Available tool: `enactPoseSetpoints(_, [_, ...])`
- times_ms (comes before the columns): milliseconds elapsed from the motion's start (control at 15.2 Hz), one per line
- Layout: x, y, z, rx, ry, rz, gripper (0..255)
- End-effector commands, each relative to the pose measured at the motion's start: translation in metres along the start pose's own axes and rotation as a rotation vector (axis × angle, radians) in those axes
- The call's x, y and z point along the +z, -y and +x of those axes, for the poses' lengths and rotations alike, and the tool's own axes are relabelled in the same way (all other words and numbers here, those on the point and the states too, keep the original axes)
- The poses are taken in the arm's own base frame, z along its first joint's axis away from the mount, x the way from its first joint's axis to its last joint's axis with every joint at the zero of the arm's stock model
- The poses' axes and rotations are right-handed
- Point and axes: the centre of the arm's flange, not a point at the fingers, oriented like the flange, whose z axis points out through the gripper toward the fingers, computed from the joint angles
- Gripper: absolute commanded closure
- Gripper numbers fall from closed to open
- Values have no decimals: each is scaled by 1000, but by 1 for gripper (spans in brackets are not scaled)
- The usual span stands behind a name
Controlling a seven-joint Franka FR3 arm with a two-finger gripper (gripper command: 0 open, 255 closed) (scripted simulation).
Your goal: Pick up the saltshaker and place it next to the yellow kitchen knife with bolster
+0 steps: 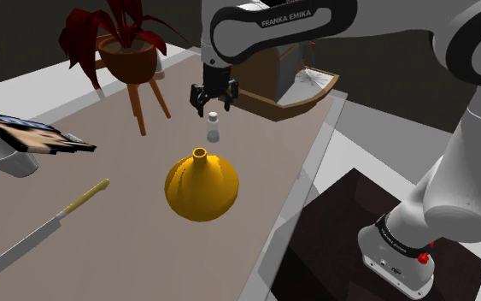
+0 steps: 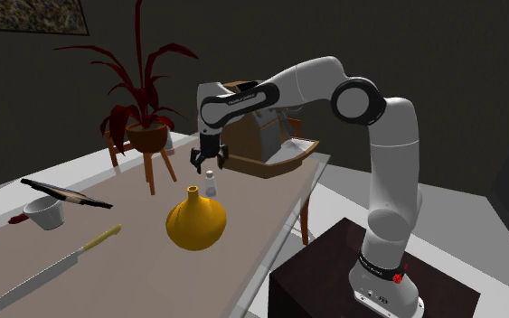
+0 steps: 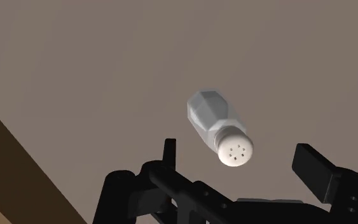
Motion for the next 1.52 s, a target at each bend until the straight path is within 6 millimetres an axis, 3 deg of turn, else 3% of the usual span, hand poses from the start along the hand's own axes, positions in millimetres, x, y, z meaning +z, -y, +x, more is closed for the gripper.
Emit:
enactPoseSetpoints(0, [11, 0, 1, 0, -1, 0, 0])
enactPoseSetpoints(198, [24, 0, 1, 0, -1, 0, 0])
enactPoseSetpoints(660, [24, 0, 1, 0, -1, 0, 0])
enactPoseSetpoints(726, [24, 0, 1, 0, -1, 0, 255])
enactPoseSetpoints(1320, [24, 0, 1, 0, -1, 0, 255])
enactPoseSetpoints(1452, [14, 1, 1, 0, -1, 0, 255])
